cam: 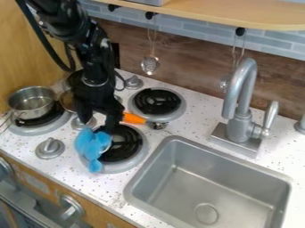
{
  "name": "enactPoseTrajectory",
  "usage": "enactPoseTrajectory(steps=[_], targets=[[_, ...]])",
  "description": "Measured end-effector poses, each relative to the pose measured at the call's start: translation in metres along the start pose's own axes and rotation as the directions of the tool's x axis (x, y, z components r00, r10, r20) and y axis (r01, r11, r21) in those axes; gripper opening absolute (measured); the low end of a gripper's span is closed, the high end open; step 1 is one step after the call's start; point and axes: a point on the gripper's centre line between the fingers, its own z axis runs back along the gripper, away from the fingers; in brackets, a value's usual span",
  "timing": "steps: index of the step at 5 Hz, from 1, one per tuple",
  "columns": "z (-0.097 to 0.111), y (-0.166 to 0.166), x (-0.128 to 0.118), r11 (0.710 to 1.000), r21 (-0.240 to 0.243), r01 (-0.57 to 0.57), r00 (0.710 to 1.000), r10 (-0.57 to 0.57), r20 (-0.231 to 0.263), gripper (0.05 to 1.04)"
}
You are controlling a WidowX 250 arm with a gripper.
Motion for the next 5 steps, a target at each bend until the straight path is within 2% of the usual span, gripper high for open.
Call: enactPoseTrajectory(steps=[1, 3, 4, 5], targets=[[-0.012, 0.002, -0.006, 1.000, 0.019, 0.012, 0.999, -0.011, -0.036, 1.001], [-0.028, -0.006, -0.018, 0.998, -0.031, 0.052, 0.992, -0.055, -0.110, 1.001], [-0.028, -0.003, -0.022, 0.998, -0.035, 0.058, 0.989, -0.062, -0.133, 0.967], [-0.029, -0.004, -0.022, 0.997, -0.035, 0.066, 0.989, -0.070, -0.131, 0.715]])
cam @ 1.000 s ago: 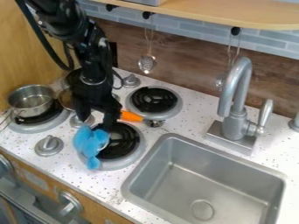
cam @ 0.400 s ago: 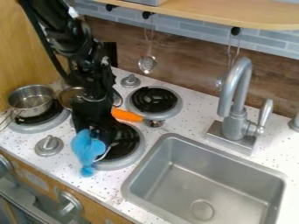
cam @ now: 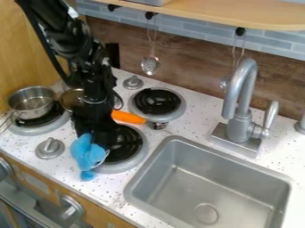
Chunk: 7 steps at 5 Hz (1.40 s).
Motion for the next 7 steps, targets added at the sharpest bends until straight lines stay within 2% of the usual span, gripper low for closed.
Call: enactPoseTrajectory(steps=[1, 2, 3, 4, 5, 6, 7], targets=[[-0.001, 0.002, 0.000, 1.000, 0.013, 0.002, 1.000, -0.002, 0.008, 0.465], [-0.004, 0.003, -0.005, 1.000, 0.023, 0.011, 1.000, -0.011, -0.005, 0.267], [0.001, 0.008, -0.007, 0.998, 0.061, 0.009, 1.000, -0.009, -0.007, 0.140], [0.051, 0.017, 0.002, 0.996, 0.087, -0.029, 0.998, 0.024, 0.060, 0.091], [0.076, 0.025, 0.007, 0.995, 0.065, -0.070, 0.995, 0.065, 0.078, 0.089], [0.101, 0.048, 0.013, 0.989, 0.071, -0.128, 0.986, 0.118, 0.121, 0.089], [0.123, 0.081, 0.023, 0.960, 0.101, -0.260, 0.950, 0.236, 0.203, 0.089]])
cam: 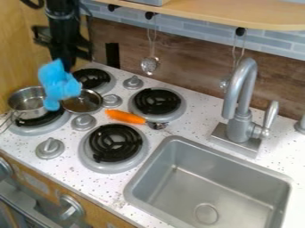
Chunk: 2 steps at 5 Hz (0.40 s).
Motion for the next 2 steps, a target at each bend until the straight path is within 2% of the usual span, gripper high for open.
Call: enactPoseTrajectory(steps=[1, 2], targets=[[-0.008, 0.029, 0.023, 0.992, 0.040, -0.124, 0.992, 0.122, 0.031, 0.089], [-0.027, 0.047, 0.042, 0.972, 0.096, -0.217, 0.976, 0.214, 0.039, 0.089]])
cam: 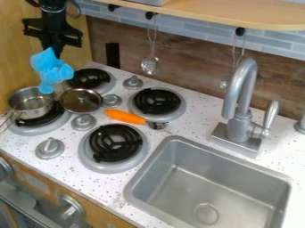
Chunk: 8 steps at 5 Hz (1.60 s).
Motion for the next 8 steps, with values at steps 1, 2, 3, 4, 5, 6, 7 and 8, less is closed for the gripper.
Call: enactPoseTrajectory(steps=[1, 2, 3, 4, 5, 6, 7, 8], targets=[[-0.022, 0.017, 0.013, 0.995, 0.064, -0.081, 0.997, 0.081, 0.002, 0.089], [-0.031, 0.027, 0.020, 0.987, 0.124, -0.100, 0.994, 0.095, 0.047, 0.089], [-0.038, 0.039, 0.018, 0.981, 0.158, -0.111, 0.992, 0.100, 0.078, 0.089], [-0.042, 0.054, 0.016, 0.976, 0.175, -0.131, 0.989, 0.117, 0.087, 0.089], [-0.046, 0.064, 0.014, 0.971, 0.205, -0.121, 0.990, 0.103, 0.095, 0.089], [-0.045, 0.070, 0.015, 0.967, 0.219, -0.128, 0.989, 0.108, 0.100, 0.089], [-0.063, 0.073, 0.009, 0.961, 0.250, -0.117, 0.992, 0.103, 0.067, 0.089], [-0.069, 0.071, 0.009, 0.961, 0.247, -0.123, 0.991, 0.109, 0.072, 0.089]])
